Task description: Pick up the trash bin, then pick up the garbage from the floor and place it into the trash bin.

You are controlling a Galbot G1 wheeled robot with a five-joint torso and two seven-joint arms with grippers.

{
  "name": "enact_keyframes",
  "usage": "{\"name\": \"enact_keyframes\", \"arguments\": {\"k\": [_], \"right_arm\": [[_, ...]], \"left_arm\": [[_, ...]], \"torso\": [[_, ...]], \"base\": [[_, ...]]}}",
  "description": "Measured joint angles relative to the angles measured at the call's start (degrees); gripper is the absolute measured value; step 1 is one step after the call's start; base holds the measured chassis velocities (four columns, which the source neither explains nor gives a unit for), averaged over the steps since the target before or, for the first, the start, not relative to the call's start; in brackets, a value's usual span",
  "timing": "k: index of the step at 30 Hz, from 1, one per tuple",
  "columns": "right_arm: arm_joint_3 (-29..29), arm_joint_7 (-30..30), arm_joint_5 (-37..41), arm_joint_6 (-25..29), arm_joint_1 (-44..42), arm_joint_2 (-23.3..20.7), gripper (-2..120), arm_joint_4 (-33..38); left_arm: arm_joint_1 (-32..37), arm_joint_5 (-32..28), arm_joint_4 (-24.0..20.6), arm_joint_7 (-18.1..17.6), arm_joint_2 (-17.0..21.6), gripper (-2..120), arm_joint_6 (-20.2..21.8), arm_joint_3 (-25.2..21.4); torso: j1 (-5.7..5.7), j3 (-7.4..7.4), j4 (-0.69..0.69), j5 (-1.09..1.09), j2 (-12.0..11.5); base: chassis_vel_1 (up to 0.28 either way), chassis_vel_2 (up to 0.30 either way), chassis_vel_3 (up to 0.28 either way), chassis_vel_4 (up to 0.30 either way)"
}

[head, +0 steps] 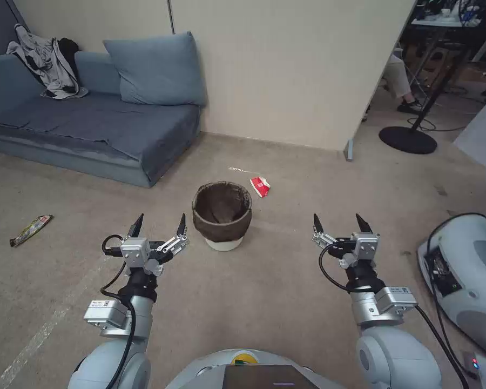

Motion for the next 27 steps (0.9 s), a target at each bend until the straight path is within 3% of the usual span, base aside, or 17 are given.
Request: {"name": "enact_keyframes", "arguments": {"k": [17,27], "right_arm": [[-0.44,-0.38,0.69,1.92,0.02,-0.22,100,-0.75],[-0.30,-0.02,1.45,2.54,0.27,-2.36,100,-1.91]], "left_arm": [[0.35,-0.15,-0.01,-0.19,-0.07,100,-0.64,-0.13],[-0.05,-2.43,0.36,-0.78,2.89,100,0.35,-0.60]], "torso": [[0.00,0.00,0.00,-0.01,0.00],[0.00,0.00,0.00,-0.01,0.00]], "base": [[-0.166,0.167,0.163,-0.170],[-0.040,0.035,0.038,-0.037]]}}
